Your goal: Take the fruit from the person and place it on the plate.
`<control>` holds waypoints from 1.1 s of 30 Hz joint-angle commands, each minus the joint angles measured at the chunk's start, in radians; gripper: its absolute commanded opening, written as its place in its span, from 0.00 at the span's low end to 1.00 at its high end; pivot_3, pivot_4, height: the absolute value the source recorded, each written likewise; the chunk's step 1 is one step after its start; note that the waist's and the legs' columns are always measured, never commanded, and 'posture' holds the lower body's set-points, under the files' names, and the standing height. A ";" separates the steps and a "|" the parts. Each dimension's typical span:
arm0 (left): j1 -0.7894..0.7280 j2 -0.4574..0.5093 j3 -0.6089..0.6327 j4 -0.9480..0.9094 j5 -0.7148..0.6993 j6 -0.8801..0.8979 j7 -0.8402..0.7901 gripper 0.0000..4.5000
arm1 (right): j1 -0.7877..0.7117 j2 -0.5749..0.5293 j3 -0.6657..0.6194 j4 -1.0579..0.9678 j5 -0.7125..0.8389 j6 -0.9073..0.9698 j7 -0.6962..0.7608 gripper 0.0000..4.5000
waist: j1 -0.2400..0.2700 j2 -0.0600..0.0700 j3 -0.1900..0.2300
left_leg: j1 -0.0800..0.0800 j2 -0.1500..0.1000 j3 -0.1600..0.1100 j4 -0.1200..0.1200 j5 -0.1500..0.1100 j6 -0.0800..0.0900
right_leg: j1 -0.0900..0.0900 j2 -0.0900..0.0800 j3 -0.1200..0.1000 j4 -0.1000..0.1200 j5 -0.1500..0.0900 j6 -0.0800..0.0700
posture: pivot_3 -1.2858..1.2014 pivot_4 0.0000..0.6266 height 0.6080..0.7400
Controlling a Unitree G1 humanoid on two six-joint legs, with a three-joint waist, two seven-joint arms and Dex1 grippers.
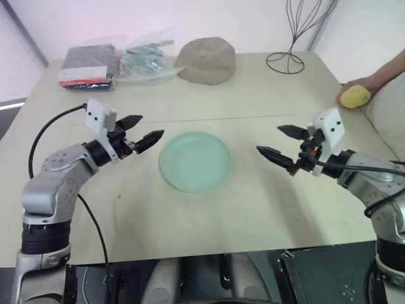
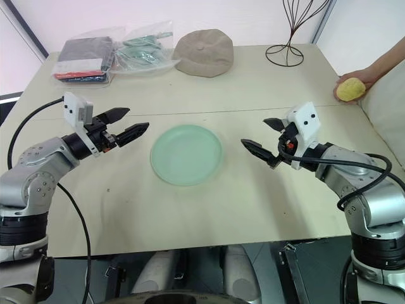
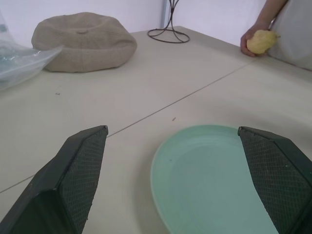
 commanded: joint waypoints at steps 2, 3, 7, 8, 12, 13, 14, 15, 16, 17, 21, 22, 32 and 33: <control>-0.021 0.001 -0.001 -0.018 0.003 -0.015 -0.004 0.99 | 0.004 -0.019 -0.035 -0.050 0.017 -0.003 -0.006 1.00 | 0.000 0.000 0.000 | 0.000 0.000 0.000 0.000 0.000 0.000 | 0.000 0.000 0.000 0.000 0.000 0.000 | 0.52 0.24 1.00; -0.022 0.000 -0.002 -0.017 0.004 -0.016 -0.005 0.99 | 0.005 -0.020 -0.036 -0.051 0.019 0.000 -0.008 1.00 | 0.000 0.000 0.000 | 0.000 0.000 0.000 0.000 0.000 0.000 | 0.000 0.000 0.000 0.000 0.000 0.000 | 0.52 0.24 1.00; -0.026 0.001 -0.005 -0.011 0.008 -0.018 -0.011 0.99 | 0.012 -0.025 -0.042 -0.056 0.023 0.009 -0.011 1.00 | 0.000 0.000 0.000 | 0.000 0.000 0.000 0.000 0.000 0.000 | 0.000 0.000 0.000 0.000 0.000 0.000 | 0.52 0.24 1.00; -0.028 0.002 -0.005 -0.008 0.009 -0.019 -0.013 0.99 | 0.013 -0.026 -0.043 -0.057 0.023 0.011 -0.013 1.00 | 0.000 0.000 0.000 | 0.000 0.000 0.000 0.000 0.000 0.000 | 0.000 0.000 0.000 0.000 0.000 0.000 | 0.52 0.24 1.00; -0.033 0.005 -0.006 -0.001 0.012 -0.020 -0.018 0.99 | -0.009 -0.019 -0.046 -0.061 0.040 0.036 -0.036 1.00 | 0.000 0.000 0.000 | 0.000 0.000 0.000 0.000 0.000 0.000 | 0.000 0.000 0.000 0.000 0.000 0.000 | 0.52 0.24 1.00; -0.035 0.005 -0.006 0.002 0.013 -0.020 -0.019 0.99 | -0.018 -0.017 -0.047 -0.063 0.047 0.043 -0.043 1.00 | 0.000 0.000 0.000 | 0.000 0.000 0.000 0.000 0.000 0.000 | 0.000 0.000 0.000 0.000 0.000 0.000 | 0.52 0.24 1.00; -0.038 0.005 -0.006 0.003 0.013 -0.019 -0.019 0.99 | -0.023 -0.016 -0.046 -0.065 0.052 0.048 -0.048 1.00 | 0.000 0.000 0.000 | 0.000 0.000 0.000 0.000 0.000 0.000 | 0.000 0.000 0.000 0.000 0.000 0.000 | 0.52 0.24 1.00; -0.044 0.001 -0.002 0.007 0.010 -0.018 -0.015 0.99 | -0.027 -0.015 -0.042 -0.067 0.053 0.049 -0.051 1.00 | 0.000 0.000 0.000 | 0.000 0.000 0.000 0.000 0.000 0.000 | 0.000 0.000 0.000 0.000 0.000 0.000 | 0.52 0.24 1.00; -0.053 -0.006 0.005 0.011 0.003 -0.014 -0.006 0.99 | -0.029 -0.015 -0.039 -0.068 0.054 0.050 -0.052 1.00 | 0.000 0.000 0.000 | 0.000 0.000 0.000 0.000 0.000 0.000 | 0.000 0.000 0.000 0.000 0.000 0.000 | 0.52 0.24 1.00; -0.070 -0.017 0.016 0.018 -0.013 -0.003 0.009 0.99 | -0.031 -0.013 -0.034 -0.068 0.053 0.049 -0.055 1.00 | 0.000 0.000 0.000 | 0.000 0.000 0.000 0.000 0.000 0.000 | 0.000 0.000 0.000 0.000 0.000 0.000 | 0.52 0.24 1.00; -0.151 -0.074 0.067 0.036 -0.089 0.062 0.091 0.99 | -0.030 -0.012 -0.019 -0.063 0.049 0.040 -0.060 1.00 | 0.003 0.000 0.000 | 0.000 0.000 0.000 0.001 0.000 0.000 | 0.000 0.001 0.000 0.000 0.000 0.000 | 0.52 0.24 1.00; -0.173 -0.091 0.074 0.041 -0.100 0.073 0.115 0.99 | -0.031 -0.012 -0.017 -0.062 0.048 0.039 -0.060 1.00 | 0.003 0.000 0.000 | -0.001 0.000 0.000 0.001 0.000 0.000 | 0.001 0.001 0.000 0.000 0.000 0.000 | 0.52 0.24 1.00; -0.399 -0.218 0.110 0.153 -0.203 0.170 0.275 0.99 | -0.051 -0.004 0.005 -0.052 0.043 0.030 -0.065 1.00 | 0.000 0.000 0.000 | 0.000 0.000 0.000 0.002 0.000 0.000 | 0.001 0.002 0.000 0.001 0.000 0.001 | 0.52 0.24 1.00; -0.417 -0.230 0.112 0.169 -0.206 0.172 0.293 0.99 | -0.051 -0.003 0.007 -0.054 0.044 0.031 -0.066 1.00 | 0.000 0.000 0.000 | 0.000 0.000 0.000 0.002 0.000 0.000 | 0.001 0.002 0.000 0.001 0.000 0.001 | 0.52 0.24 1.00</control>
